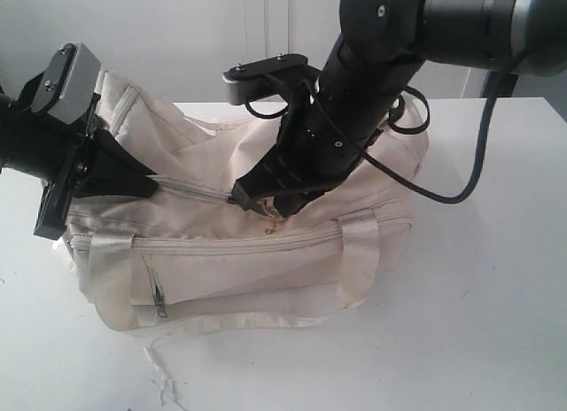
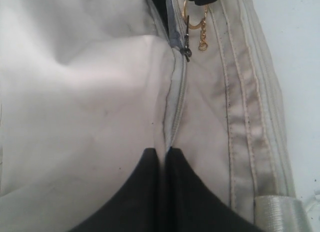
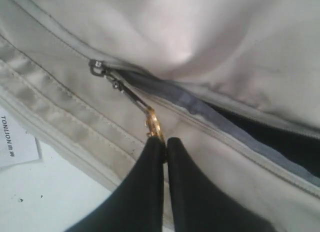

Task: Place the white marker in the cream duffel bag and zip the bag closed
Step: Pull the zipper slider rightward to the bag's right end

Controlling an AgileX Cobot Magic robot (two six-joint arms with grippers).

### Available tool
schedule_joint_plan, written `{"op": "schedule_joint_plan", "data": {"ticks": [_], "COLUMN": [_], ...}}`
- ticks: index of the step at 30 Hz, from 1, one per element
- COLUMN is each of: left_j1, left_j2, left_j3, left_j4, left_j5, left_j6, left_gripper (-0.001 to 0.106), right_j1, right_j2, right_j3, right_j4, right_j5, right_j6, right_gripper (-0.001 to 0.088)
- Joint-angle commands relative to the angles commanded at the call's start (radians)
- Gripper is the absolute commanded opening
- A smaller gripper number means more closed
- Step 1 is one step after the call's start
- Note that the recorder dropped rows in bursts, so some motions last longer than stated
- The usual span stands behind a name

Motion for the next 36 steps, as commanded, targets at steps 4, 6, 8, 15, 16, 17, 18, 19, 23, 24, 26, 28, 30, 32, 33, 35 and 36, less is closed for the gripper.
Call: {"op": "schedule_joint_plan", "data": {"ticks": [4,6,8,15,16,17,18,19,23,24,26,28,30,32,33,35,36], "left_j1": [0.0,0.0,0.0,0.0,0.0,0.0,0.0,0.0,0.0,0.0,0.0,0.0,0.0,0.0,0.0,0.0,0.0], "left_j2": [0.0,0.0,0.0,0.0,0.0,0.0,0.0,0.0,0.0,0.0,0.0,0.0,0.0,0.0,0.0,0.0,0.0], "left_j3": [0.0,0.0,0.0,0.0,0.0,0.0,0.0,0.0,0.0,0.0,0.0,0.0,0.0,0.0,0.0,0.0,0.0], "left_j4": [0.0,0.0,0.0,0.0,0.0,0.0,0.0,0.0,0.0,0.0,0.002,0.005,0.008,0.008,0.008,0.008,0.008], "left_j5": [0.0,0.0,0.0,0.0,0.0,0.0,0.0,0.0,0.0,0.0,0.0,0.0,0.0,0.0,0.0,0.0,0.0], "left_j6": [0.0,0.0,0.0,0.0,0.0,0.0,0.0,0.0,0.0,0.0,0.0,0.0,0.0,0.0,0.0,0.0,0.0], "left_gripper": [0.0,0.0,0.0,0.0,0.0,0.0,0.0,0.0,0.0,0.0,0.0,0.0,0.0,0.0,0.0,0.0,0.0], "right_j1": [-0.032,-0.047,-0.057,-0.098,-0.104,-0.11,-0.119,-0.126,-0.161,-0.168,-0.184,-0.196,-0.206,-0.218,-0.223,-0.236,-0.245], "right_j2": [-0.027,-0.033,-0.038,-0.062,-0.068,-0.072,-0.077,-0.081,-0.1,-0.104,-0.111,-0.111,-0.111,-0.111,-0.111,-0.111,-0.111], "right_j3": [0.0,0.0,0.0,0.0,0.0,0.0,0.0,0.0,0.0,0.0,0.0,0.0,0.0,0.0,0.0,0.0,0.0], "right_j4": [0.0,0.0,0.0,-0.002,-0.002,-0.006,-0.007,-0.007,-0.011,-0.011,-0.011,-0.008,-0.009,-0.011,-0.011,-0.014,-0.016], "right_j5": [0.0,0.0,0.002,0.002,0.002,0.002,0.002,0.002,0.002,0.002,0.002,0.004,0.009,0.009,0.009,0.009,0.009], "right_j6": [0.0,0.0,0.0,0.0,0.0,0.0,0.0,0.0,0.0,0.0,0.0,0.0,0.0,0.0,0.0,0.0,0.0], "right_gripper": [0.0,0.0,0.0,0.0,0.0,0.0,0.0,0.0,0.0,0.0,0.0,0.0,0.0,0.0,0.0,0.0,0.0]}}
